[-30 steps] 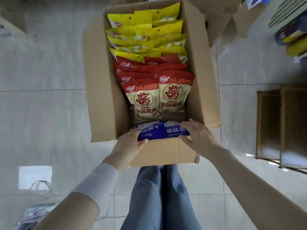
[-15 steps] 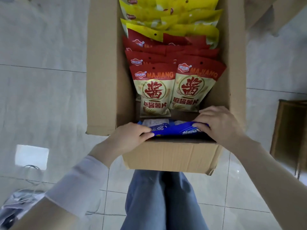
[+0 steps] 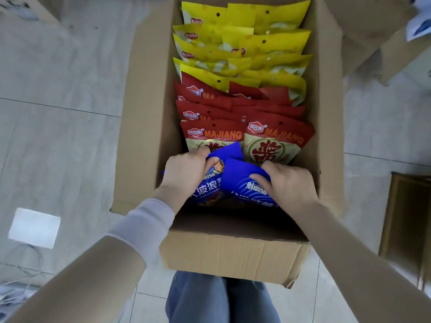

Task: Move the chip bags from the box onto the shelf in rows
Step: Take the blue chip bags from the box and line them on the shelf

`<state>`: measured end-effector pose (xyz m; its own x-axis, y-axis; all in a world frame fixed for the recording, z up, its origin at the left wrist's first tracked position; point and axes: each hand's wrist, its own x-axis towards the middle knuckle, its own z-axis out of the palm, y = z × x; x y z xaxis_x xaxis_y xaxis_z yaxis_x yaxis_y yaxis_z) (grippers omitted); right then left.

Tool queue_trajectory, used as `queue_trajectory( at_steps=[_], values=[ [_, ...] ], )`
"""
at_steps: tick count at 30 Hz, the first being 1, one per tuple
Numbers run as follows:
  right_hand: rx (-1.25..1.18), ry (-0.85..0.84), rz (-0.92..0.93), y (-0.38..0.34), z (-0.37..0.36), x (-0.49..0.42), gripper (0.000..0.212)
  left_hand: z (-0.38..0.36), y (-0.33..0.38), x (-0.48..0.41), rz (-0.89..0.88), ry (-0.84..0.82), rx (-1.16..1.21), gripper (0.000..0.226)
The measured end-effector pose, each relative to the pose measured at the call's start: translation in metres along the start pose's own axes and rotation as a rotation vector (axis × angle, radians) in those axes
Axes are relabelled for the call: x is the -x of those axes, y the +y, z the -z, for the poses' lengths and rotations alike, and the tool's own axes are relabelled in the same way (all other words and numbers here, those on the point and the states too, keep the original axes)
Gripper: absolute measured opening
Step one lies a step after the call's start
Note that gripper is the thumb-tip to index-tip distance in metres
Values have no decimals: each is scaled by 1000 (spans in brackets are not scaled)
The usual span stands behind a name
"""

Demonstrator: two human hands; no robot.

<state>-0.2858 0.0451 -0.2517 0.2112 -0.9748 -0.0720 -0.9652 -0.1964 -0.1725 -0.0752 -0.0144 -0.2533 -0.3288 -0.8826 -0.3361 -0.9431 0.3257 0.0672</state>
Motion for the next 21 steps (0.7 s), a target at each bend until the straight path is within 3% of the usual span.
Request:
queue_trajectory(
  at_steps=[3, 7, 10, 15, 21],
  values=[
    [-61, -24, -1, -2, 2, 3, 33, 5, 8, 7, -23, -56, 18, 39],
    [-130, 11, -18, -10, 40, 14, 37, 44, 11, 30, 115, -91, 261, 38],
    [-177, -10, -55, -18, 86, 29, 51, 85, 8, 58, 203, -59, 430, 35],
    [-270, -19, -216, -37, 173, 40, 43, 166, -7, 114, 224, 45, 659, 27],
    [-257, 12, -163, -84, 255, 40, 41, 235, -50, 189, 218, 86, 765, 25]
  ],
)
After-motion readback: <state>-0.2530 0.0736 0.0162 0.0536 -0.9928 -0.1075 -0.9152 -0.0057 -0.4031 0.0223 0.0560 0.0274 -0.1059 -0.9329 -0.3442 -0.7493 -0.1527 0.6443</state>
